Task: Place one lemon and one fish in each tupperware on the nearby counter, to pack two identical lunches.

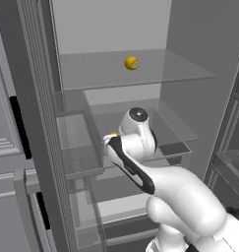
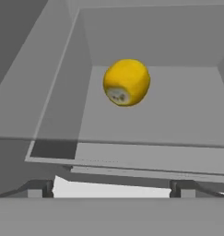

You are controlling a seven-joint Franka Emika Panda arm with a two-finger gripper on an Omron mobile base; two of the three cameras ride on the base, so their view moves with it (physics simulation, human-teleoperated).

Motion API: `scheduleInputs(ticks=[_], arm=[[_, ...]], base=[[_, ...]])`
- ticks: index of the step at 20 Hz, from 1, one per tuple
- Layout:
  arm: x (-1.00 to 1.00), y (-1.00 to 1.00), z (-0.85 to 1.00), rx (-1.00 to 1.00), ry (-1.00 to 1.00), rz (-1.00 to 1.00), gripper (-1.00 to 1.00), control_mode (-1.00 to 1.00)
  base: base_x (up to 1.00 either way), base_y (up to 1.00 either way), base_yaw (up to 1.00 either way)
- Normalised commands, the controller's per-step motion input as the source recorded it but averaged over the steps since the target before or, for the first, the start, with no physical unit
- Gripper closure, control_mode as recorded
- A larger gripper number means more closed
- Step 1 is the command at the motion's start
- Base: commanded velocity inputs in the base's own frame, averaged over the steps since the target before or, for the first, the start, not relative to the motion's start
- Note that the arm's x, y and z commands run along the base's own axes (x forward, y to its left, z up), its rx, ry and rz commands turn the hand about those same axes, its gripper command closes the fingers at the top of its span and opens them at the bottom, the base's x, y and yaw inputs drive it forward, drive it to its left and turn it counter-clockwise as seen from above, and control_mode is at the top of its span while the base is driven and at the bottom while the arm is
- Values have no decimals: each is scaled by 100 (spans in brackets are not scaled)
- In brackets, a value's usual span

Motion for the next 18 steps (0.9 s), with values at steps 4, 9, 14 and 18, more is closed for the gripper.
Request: scheduleInputs(ticks=[4,9,14,18], arm=[[66,6,0,0,0,0,-100,-100],[57,17,-3,0,0,0,-100,-100],[28,0,-13,0,0,-7,-100,-100],[23,-2,-26,0,0,-8,-100,-100]], base=[[0,0,0],[0,0,0],[0,0,0],[0,0,0]])
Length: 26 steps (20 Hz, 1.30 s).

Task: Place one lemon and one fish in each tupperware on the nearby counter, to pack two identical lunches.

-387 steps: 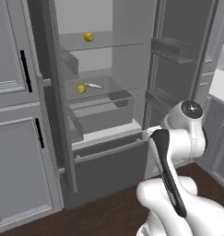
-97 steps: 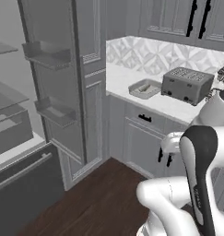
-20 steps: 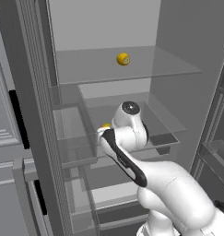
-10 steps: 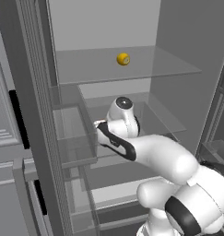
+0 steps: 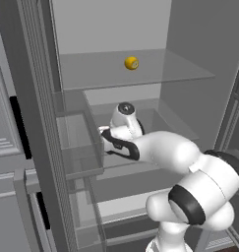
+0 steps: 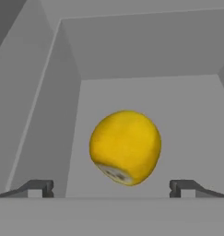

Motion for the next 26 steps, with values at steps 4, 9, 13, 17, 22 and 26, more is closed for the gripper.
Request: scheduleInputs(ticks=[4,9,13,17,22,26], arm=[[44,0,-23,0,0,-6,-100,-100],[51,0,-25,0,0,-7,-100,-100],[5,0,-34,0,5,-11,-100,-100],[0,0,-36,0,5,-12,-100,-100],[-4,-1,-37,0,8,-13,-100,-100],[-26,-3,-44,0,11,-14,100,-100]], base=[[0,0,0],[0,0,0],[0,0,0],[0,0,0],[0,0,0],[0,0,0]])
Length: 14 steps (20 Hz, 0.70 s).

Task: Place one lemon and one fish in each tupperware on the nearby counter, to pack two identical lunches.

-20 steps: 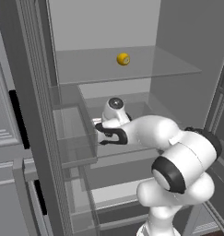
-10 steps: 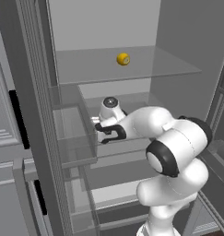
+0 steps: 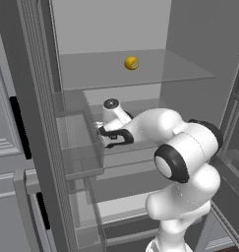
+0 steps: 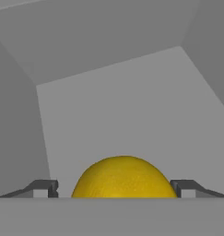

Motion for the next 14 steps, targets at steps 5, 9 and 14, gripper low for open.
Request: scheduleInputs(ticks=[5,9,14], arm=[[-10,0,-14,0,3,-5,100,-100],[-34,-1,0,0,-3,0,100,-100],[-100,-44,4,2,-19,0,100,-100]], base=[[0,0,0],[0,0,0],[0,0,0]])
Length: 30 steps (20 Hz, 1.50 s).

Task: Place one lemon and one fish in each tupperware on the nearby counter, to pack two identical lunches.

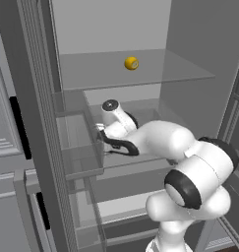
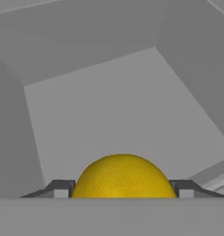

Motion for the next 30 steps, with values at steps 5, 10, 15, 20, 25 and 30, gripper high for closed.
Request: scheduleInputs(ticks=[5,10,15,20,25,30], arm=[[-100,-86,33,13,-5,0,100,-100],[-100,-64,75,8,-10,6,100,-100],[-100,-13,80,0,-19,9,100,-100],[-95,0,92,0,-24,10,100,-100],[-100,-1,71,0,-18,7,100,-100],[-79,-10,7,0,-6,2,100,-100]], base=[[0,0,0],[0,0,0],[0,0,0],[0,0,0],[0,0,0],[0,0,0]])
